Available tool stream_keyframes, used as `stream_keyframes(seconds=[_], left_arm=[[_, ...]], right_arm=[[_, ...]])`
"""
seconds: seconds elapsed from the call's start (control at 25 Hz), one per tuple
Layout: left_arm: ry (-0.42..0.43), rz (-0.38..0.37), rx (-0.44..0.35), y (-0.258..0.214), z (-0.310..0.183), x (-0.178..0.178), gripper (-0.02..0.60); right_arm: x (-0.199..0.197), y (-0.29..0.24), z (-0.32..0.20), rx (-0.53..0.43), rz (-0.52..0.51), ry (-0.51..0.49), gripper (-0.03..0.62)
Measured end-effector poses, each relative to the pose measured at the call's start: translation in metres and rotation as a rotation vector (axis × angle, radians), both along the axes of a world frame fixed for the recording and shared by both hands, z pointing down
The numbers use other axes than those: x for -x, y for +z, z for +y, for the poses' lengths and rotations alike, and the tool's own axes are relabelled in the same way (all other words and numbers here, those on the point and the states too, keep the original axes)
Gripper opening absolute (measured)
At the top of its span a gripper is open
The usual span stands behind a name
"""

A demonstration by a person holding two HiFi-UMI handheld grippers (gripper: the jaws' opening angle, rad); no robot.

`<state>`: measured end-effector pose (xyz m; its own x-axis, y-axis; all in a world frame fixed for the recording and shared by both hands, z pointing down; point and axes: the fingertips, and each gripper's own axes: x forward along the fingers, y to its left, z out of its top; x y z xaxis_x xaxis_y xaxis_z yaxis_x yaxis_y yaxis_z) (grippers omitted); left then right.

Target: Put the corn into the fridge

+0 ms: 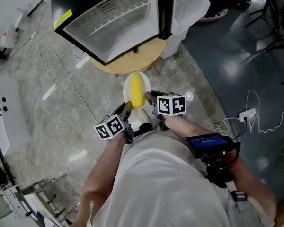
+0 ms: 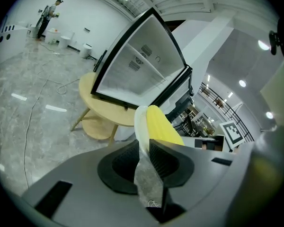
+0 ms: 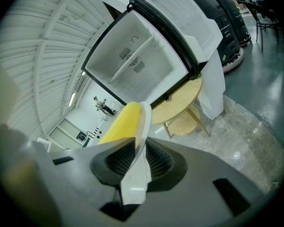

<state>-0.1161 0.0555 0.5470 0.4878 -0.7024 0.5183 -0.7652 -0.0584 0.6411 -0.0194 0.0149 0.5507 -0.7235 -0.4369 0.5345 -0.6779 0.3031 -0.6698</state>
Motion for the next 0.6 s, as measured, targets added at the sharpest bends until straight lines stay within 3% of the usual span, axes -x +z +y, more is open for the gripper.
stream_keyframes(seconds=[0.6], left_arm=[[0.113,0.015,0.035,0.011,-0.067,0.019,0.071]], right_arm=[[0.014,0.010,-0.055,0.032,0.008,0.121,0.067]])
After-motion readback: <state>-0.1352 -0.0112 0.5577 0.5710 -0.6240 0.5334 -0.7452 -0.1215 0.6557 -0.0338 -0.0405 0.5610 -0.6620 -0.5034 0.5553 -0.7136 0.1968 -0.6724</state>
